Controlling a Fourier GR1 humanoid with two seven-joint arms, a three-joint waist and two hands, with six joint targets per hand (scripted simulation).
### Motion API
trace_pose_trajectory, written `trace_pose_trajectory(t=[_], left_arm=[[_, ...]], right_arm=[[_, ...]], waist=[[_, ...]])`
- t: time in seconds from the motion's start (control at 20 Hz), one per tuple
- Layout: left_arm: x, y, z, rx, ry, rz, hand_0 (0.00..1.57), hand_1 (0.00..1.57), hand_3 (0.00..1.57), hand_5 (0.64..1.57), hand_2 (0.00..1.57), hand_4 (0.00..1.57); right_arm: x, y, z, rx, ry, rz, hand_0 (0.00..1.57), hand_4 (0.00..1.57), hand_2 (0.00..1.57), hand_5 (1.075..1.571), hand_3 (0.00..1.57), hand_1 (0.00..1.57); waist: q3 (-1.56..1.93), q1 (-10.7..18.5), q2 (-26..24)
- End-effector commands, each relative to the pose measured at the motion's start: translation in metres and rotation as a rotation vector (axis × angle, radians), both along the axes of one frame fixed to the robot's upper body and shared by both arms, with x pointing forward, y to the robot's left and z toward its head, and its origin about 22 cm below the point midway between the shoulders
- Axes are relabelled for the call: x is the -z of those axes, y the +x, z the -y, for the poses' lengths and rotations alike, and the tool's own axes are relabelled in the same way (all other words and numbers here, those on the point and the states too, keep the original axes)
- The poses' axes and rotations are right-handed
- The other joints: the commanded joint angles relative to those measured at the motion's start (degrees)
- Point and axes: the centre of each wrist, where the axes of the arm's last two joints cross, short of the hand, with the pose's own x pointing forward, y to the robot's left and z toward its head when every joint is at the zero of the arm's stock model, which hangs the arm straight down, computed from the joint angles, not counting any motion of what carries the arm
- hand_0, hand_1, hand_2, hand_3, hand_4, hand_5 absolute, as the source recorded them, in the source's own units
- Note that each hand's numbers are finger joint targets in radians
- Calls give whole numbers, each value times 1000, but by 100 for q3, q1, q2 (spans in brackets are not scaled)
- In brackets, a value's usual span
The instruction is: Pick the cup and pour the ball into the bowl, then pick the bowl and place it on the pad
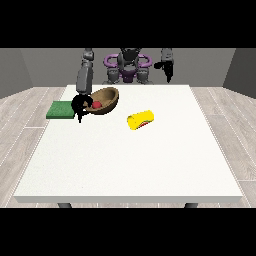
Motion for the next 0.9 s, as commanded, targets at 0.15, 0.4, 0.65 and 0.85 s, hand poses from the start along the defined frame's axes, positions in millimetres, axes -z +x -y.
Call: trace_pose_trajectory(t=[0.15,0.4,0.65,0.85], left_arm=[[34,-2,-25,-70,-25,-84,0,0,0,1358,0,1121],[28,1,-45,-91,-34,-158,0,0,0,1358,0,1155],[42,5,-45,-127,-24,-131,0,0,0,1351,0,1161],[79,-6,-48,-199,-28,-232,0,0,0,1344,0,1166]], right_arm=[[-29,9,37,-1,-13,-218,1571,940,1571,1495,1525,1571],[-66,10,82,29,-54,-256,1571,918,1571,1496,1271,1571],[-106,17,107,15,-64,-207,1571,962,1571,1498,1295,1571],[-58,-1,79,-75,-92,-315,1571,962,1571,1498,1295,1571]], waist=[[134,-356,-447],[136,-552,-769],[138,-749,-635],[135,-1159,-1150]])
